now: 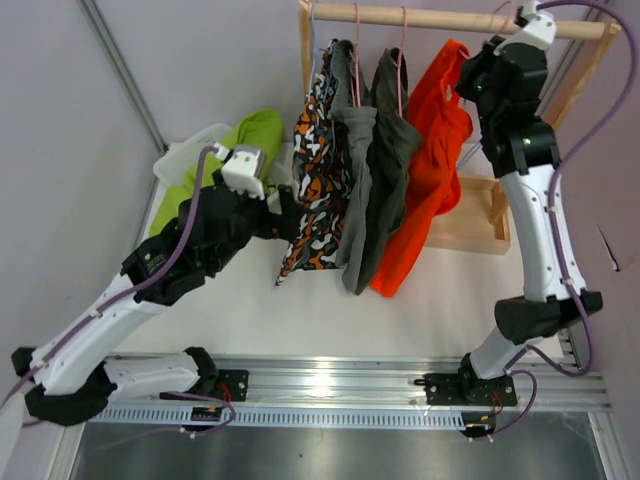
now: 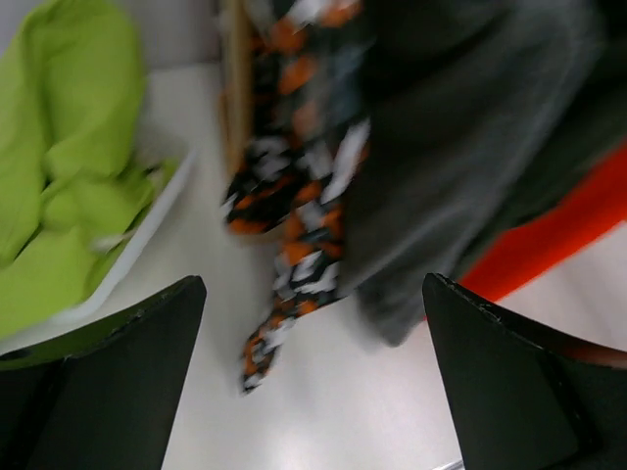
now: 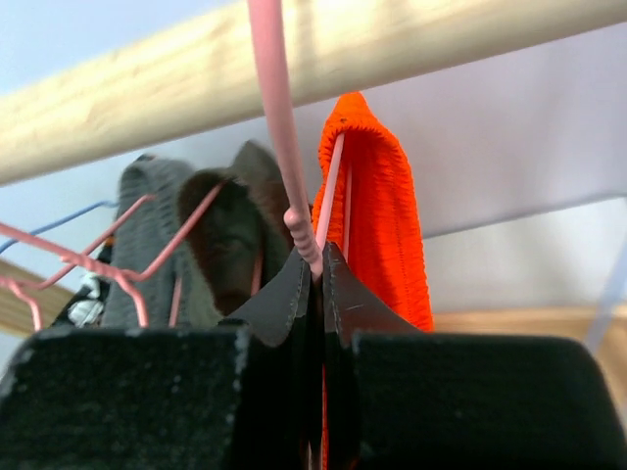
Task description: Remove the shorts from the hanger
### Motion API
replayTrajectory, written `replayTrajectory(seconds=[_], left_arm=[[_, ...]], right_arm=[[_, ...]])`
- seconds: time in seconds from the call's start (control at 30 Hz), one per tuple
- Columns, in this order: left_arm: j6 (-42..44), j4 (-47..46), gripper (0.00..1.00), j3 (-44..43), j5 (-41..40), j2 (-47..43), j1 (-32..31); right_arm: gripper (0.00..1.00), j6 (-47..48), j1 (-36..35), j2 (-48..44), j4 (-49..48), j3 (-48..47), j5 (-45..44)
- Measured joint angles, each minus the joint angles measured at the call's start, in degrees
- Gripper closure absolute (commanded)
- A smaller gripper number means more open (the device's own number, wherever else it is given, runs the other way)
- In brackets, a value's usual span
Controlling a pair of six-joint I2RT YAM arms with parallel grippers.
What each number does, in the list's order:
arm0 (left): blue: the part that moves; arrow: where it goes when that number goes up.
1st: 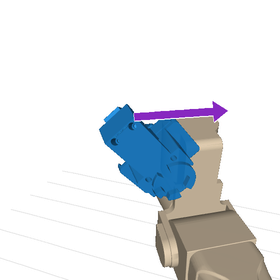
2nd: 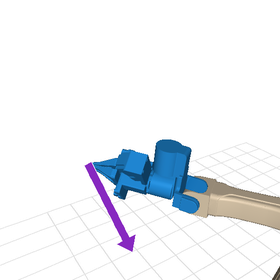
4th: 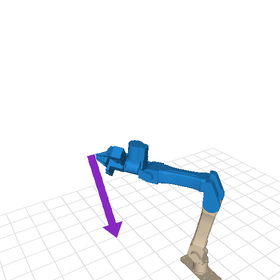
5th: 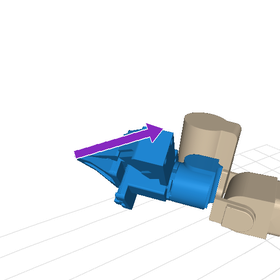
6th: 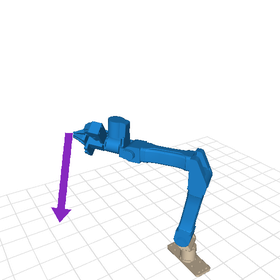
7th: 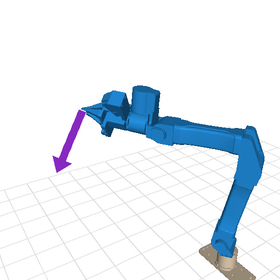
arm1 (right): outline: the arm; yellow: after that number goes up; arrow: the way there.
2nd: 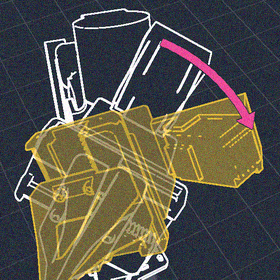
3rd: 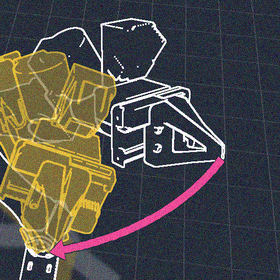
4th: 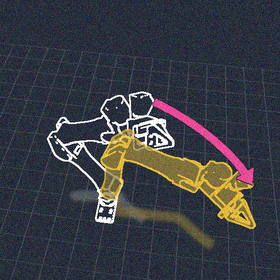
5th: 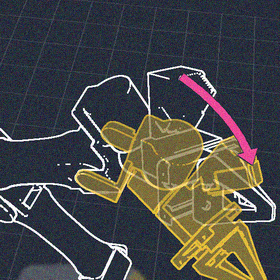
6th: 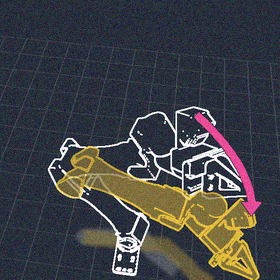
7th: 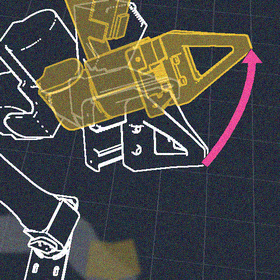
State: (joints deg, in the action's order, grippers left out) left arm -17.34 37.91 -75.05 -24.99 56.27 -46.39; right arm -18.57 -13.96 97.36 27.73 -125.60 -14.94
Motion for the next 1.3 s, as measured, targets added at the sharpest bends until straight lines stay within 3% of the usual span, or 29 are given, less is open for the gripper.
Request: replayTrajectory(seconds=[0.17, 0.3, 0.57, 0.9, 0.97, 1.0, 1.03, 1.3], left_arm=[[5.95, -5.73, 0.0, -16.24, -0.46, 10.71, -16.52], [9.62, -13.29, 0.01, -21.03, 2.71, 19.65, -24.39], [10.95, -23.12, 0.01, -20.65, 10.51, 34.01, -29.16], [10.95, -30.08, 0.02, -22.25, 13.2, 41.46, -30.38], [10.86, -31.36, 0.32, -22.58, 11.91, 42.82, -30.38], [10.95, -32.13, 0.78, -22.58, 11.15, 43.5, -30.38], [11.26, -32.7, 0.97, -22.58, 10.36, 44.11, -30.36], [12.04, -35.58, 1.0, -18.97, 2.38, 43.01, -33.86]], right_arm=[[1.0, 0.15, 0.33, -11.65, 2.03, 7.67, -5.16], [1.0, -0.96, 0.33, -18.62, 2.8, 11.91, -6.25], [1.0, -3.34, -0.07, -20.85, 7.61, 14.49, -5.75], [1.0, -4.59, -0.15, -23.21, 11.96, 16.09, -3.56], [1.0, -5.01, -0.15, -24.46, 12.07, 16.09, -3.02], [1.0, -5.22, -0.15, -25.22, 12.15, 16.09, -2.73], [1.0, -5.33, -0.15, -25.7, 12.26, 16.09, -2.62], [1.0, -5.49, 1.81, -26.82, 12.52, 16.09, -1.73]])
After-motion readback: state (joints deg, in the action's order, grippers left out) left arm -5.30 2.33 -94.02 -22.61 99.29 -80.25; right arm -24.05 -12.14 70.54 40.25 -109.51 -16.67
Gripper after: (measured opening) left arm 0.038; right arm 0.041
